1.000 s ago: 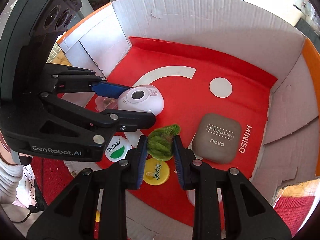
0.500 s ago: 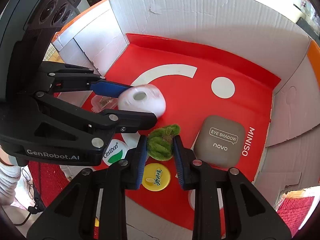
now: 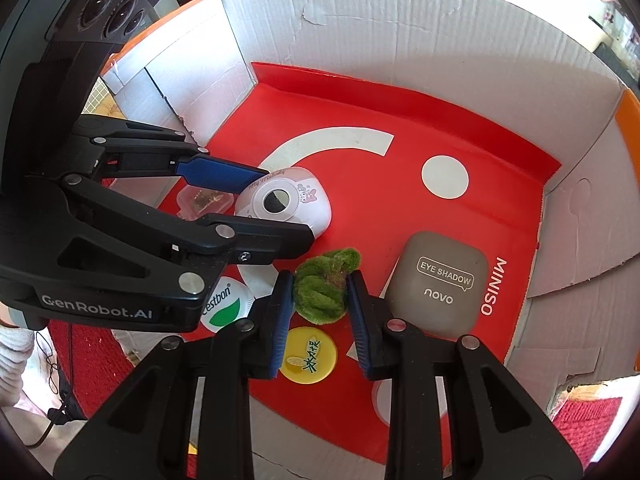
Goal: Organize objects
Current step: 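Set both items on the red sheet and open both grippers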
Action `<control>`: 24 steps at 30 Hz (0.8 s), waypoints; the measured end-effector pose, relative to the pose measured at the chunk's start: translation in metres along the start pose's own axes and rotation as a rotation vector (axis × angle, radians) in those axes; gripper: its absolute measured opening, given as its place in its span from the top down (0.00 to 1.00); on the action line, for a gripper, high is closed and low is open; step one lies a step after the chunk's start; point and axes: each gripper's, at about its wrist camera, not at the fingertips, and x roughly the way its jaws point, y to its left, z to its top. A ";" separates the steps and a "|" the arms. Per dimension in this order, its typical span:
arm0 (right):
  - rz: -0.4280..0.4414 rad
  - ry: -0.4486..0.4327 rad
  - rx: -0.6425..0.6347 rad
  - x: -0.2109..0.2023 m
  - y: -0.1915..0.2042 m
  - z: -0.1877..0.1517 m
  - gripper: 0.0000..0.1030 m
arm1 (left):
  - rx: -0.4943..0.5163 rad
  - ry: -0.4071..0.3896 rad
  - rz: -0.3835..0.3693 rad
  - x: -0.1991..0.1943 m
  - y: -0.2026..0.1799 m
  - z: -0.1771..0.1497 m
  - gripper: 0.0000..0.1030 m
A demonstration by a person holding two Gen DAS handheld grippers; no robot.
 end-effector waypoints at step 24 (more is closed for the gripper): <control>-0.061 -0.011 -0.051 -0.016 0.008 -0.031 0.73 | -0.007 -0.015 -0.026 -0.007 0.002 0.000 0.52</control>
